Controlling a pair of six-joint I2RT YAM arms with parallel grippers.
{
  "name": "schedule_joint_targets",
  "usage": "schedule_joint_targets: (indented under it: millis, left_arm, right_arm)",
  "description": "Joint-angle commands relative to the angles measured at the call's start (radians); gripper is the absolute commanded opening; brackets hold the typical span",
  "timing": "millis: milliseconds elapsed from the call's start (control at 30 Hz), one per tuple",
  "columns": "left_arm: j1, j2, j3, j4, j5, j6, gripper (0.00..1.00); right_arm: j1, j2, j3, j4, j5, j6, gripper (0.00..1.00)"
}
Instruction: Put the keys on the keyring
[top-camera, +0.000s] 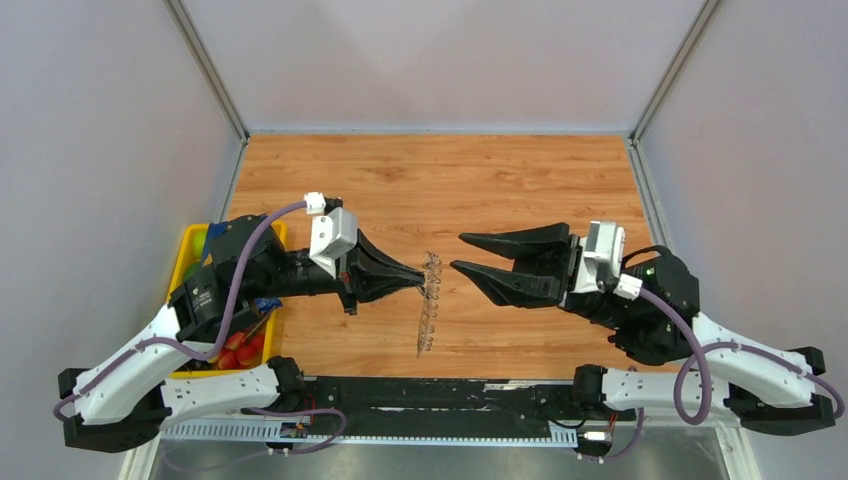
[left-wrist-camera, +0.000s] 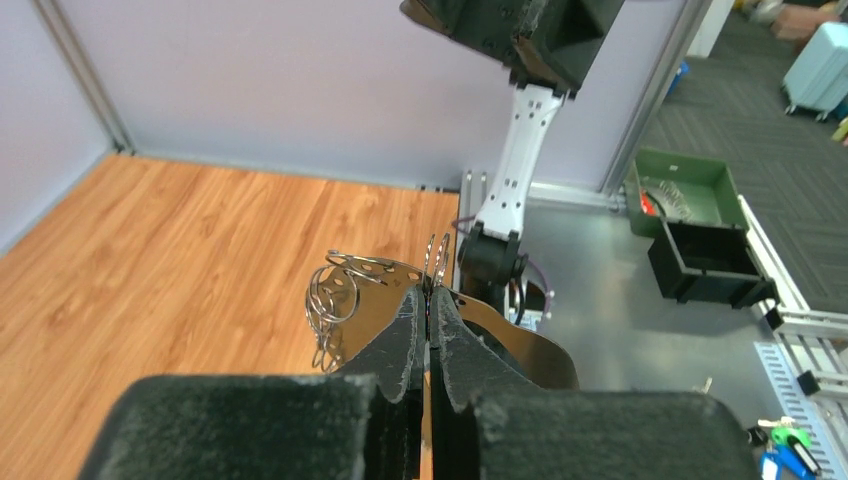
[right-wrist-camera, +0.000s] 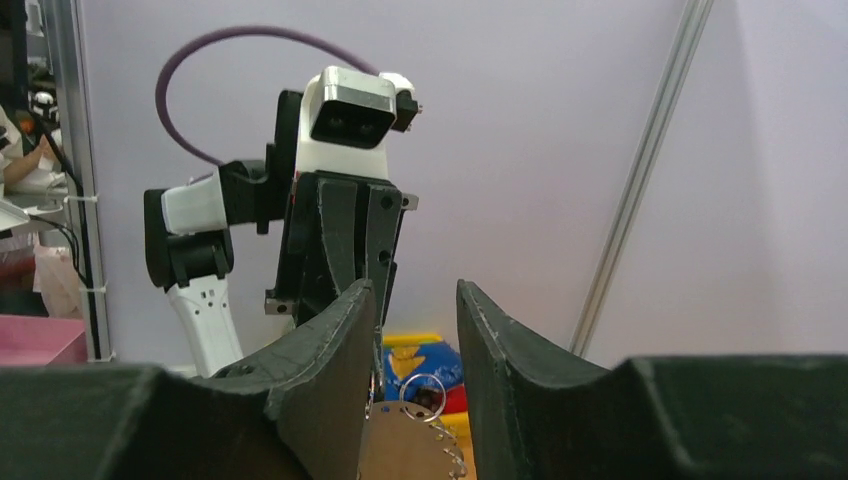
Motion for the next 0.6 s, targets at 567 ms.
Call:
schedule_joint_targets:
  millis: [567]
  left_arm:
    - [-0.005, 0.121, 0.191, -0.633, -0.034, 0.120, 0.00]
  right_arm:
    - [0.001, 0.157, 0.215, -0.780, -0.128, 0.066, 0.37]
